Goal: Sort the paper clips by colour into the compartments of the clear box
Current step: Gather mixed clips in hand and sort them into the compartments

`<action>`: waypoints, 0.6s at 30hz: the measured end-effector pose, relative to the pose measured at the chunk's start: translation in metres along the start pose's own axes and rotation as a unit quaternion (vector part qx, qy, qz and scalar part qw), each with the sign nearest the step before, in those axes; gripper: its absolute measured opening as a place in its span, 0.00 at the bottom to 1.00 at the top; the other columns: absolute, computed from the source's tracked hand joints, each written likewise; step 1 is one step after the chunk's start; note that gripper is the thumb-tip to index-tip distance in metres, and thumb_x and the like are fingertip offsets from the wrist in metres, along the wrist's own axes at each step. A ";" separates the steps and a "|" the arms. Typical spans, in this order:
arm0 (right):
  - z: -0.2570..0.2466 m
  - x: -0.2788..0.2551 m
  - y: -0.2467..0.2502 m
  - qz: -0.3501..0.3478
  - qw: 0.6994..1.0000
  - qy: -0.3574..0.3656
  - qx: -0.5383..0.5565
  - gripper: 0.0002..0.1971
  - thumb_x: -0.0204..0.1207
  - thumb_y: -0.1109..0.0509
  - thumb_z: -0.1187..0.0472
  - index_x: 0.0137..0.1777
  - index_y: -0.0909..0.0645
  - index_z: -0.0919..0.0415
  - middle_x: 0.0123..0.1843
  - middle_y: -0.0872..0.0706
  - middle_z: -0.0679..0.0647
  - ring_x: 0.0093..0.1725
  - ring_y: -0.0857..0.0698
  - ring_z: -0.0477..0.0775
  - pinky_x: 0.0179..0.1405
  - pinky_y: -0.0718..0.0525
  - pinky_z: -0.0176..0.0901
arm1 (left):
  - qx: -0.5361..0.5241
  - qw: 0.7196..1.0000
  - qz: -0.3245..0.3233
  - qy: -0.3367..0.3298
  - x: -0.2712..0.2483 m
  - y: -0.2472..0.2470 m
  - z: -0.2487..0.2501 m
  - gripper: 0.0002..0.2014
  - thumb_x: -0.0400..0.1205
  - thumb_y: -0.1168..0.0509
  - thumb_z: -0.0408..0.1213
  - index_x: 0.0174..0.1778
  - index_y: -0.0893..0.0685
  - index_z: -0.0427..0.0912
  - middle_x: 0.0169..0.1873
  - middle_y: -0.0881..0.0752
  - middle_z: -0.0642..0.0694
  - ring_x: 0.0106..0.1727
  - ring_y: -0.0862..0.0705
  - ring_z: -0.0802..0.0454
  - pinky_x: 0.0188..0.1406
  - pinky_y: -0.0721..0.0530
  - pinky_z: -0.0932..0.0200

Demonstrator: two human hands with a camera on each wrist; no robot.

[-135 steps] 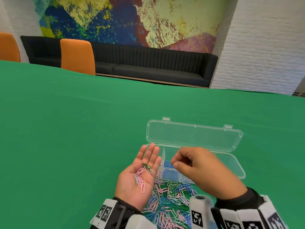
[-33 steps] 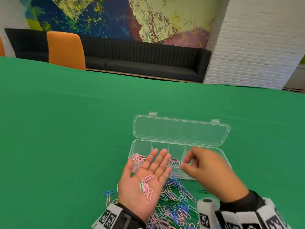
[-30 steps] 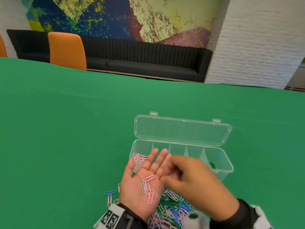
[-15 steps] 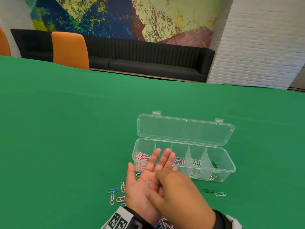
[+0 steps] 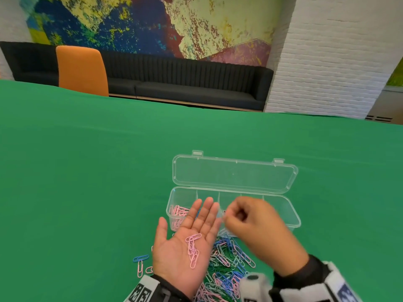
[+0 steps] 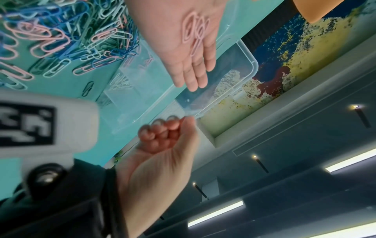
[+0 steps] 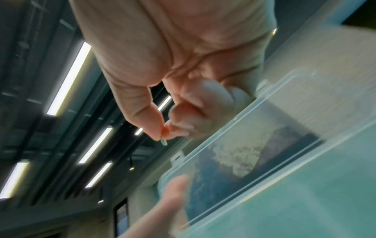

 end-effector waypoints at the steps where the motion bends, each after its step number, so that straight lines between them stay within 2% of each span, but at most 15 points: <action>1: 0.012 0.005 0.012 0.023 1.000 -0.015 -0.007 0.09 0.74 0.33 0.60 0.32 0.22 0.56 0.26 0.21 0.46 0.25 0.27 0.41 0.28 0.28 0.32 | -0.019 1.000 0.016 -0.007 -0.002 -0.003 0.000 0.36 0.67 0.35 0.55 0.61 0.19 0.28 0.63 0.19 0.26 0.61 0.18 0.28 0.51 0.17 0.32; 3: 0.037 0.013 0.031 0.053 0.997 -0.046 -0.036 0.08 0.75 0.33 0.61 0.34 0.22 0.56 0.27 0.20 0.46 0.26 0.25 0.43 0.29 0.24 0.33 | -0.032 0.999 0.043 0.007 -0.002 -0.002 0.000 0.35 0.75 0.40 0.59 0.60 0.18 0.27 0.60 0.17 0.27 0.58 0.16 0.29 0.50 0.19 0.31; 5: 0.059 0.019 0.039 0.049 0.993 -0.077 -0.073 0.08 0.76 0.33 0.59 0.35 0.21 0.56 0.28 0.19 0.47 0.29 0.22 0.46 0.36 0.18 0.42 | -0.031 0.997 0.062 0.017 -0.001 0.005 0.001 0.37 0.80 0.49 0.61 0.58 0.17 0.27 0.59 0.17 0.27 0.58 0.16 0.30 0.51 0.21 0.31; 6: 0.067 0.020 0.039 0.036 0.992 -0.089 -0.084 0.07 0.76 0.32 0.57 0.36 0.21 0.54 0.29 0.19 0.47 0.30 0.20 0.48 0.38 0.18 0.43 | -0.025 0.997 0.066 0.018 0.000 0.009 0.001 0.38 0.80 0.50 0.62 0.57 0.17 0.27 0.60 0.17 0.27 0.58 0.16 0.30 0.51 0.21 0.31; 8: 0.071 0.020 0.040 0.017 0.993 -0.087 -0.079 0.04 0.76 0.31 0.56 0.40 0.22 0.51 0.30 0.20 0.47 0.31 0.20 0.48 0.39 0.20 0.43 | -0.019 0.998 0.050 0.022 0.000 0.005 0.001 0.37 0.80 0.48 0.62 0.57 0.17 0.27 0.60 0.17 0.27 0.58 0.16 0.30 0.52 0.21 0.31; 11: 0.042 0.013 0.036 -0.025 0.999 -0.018 -0.039 0.05 0.73 0.29 0.57 0.42 0.23 0.49 0.31 0.18 0.49 0.29 0.21 0.45 0.34 0.22 0.41 | 0.001 0.999 0.037 0.015 0.002 0.006 0.006 0.35 0.74 0.40 0.60 0.62 0.19 0.29 0.63 0.19 0.27 0.61 0.18 0.29 0.56 0.20 0.31; 12: 0.028 0.008 0.029 -0.056 0.998 0.009 -0.036 0.06 0.72 0.28 0.57 0.42 0.23 0.49 0.31 0.18 0.49 0.28 0.22 0.42 0.33 0.23 0.38 | 0.018 0.999 0.022 0.017 0.003 0.006 0.007 0.36 0.73 0.40 0.59 0.66 0.22 0.30 0.66 0.22 0.26 0.66 0.21 0.29 0.61 0.21 0.32; 14: 0.000 -0.006 0.008 -0.120 0.990 0.057 -0.054 0.06 0.71 0.28 0.55 0.44 0.23 0.48 0.32 0.18 0.47 0.28 0.23 0.39 0.33 0.25 0.32 | 0.067 0.998 -0.018 0.012 0.004 -0.001 0.007 0.38 0.77 0.42 0.59 0.74 0.34 0.32 0.74 0.33 0.28 0.76 0.34 0.31 0.73 0.32 0.34; 16: -0.021 -0.018 -0.014 -0.159 0.979 0.095 -0.085 0.06 0.71 0.30 0.54 0.43 0.26 0.45 0.33 0.19 0.45 0.31 0.24 0.39 0.35 0.26 0.29 | 0.142 0.989 -0.001 -0.031 0.000 0.009 0.011 0.37 0.81 0.45 0.59 0.77 0.43 0.35 0.78 0.42 0.32 0.81 0.45 0.36 0.79 0.45 0.39; 18: -0.031 -0.023 -0.028 -0.153 0.974 0.124 -0.108 0.10 0.73 0.34 0.54 0.38 0.34 0.43 0.32 0.24 0.43 0.30 0.27 0.39 0.32 0.29 0.29 | 0.179 0.981 -0.049 -0.058 -0.001 0.010 0.015 0.36 0.83 0.53 0.61 0.77 0.55 0.38 0.79 0.54 0.38 0.82 0.57 0.42 0.81 0.54 0.44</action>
Point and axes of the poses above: each hand's wrist, its own x-axis towards the middle knuckle, its own y-axis out of the back of the hand, z = x × y, the point moved 7 cm from there along x, towards the middle knuckle
